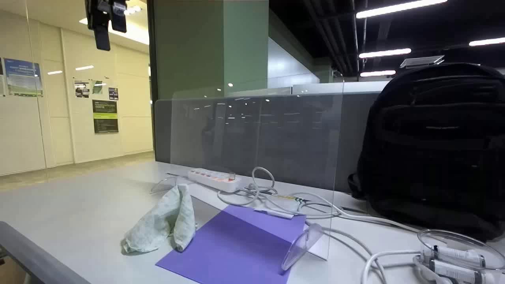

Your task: Hang the white cloth on the glass panel

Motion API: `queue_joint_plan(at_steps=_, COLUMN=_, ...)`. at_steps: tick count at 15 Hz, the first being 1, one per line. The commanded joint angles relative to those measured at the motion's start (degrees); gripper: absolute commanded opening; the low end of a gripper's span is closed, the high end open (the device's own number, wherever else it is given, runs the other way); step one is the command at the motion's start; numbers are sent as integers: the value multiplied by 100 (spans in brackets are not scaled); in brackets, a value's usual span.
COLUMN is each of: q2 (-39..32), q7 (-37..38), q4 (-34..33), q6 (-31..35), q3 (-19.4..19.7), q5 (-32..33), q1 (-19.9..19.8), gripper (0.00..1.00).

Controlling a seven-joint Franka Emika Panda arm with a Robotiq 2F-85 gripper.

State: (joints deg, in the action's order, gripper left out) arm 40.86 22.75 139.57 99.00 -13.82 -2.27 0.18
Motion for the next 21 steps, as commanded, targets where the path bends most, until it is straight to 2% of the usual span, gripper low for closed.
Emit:
queue_joint_plan(at_steps=1, q2=-15, q7=29, q4=-14, q6=1, q3=43, q5=31, q1=55, gripper=100)
queue_joint_plan(at_steps=11, q2=-3, q7=28, q4=-14, q6=5, q3=42, q5=31, q1=54, gripper=100)
queue_joint_plan(at_steps=16, q2=-218, q7=75, q4=302, q6=624, q3=44, q5=370, q1=-108, gripper=100)
queue_joint_plan(at_steps=21, q2=-818, q7=194, q4=808, q6=1588, q3=153, q5=700, q1=-375, gripper=100)
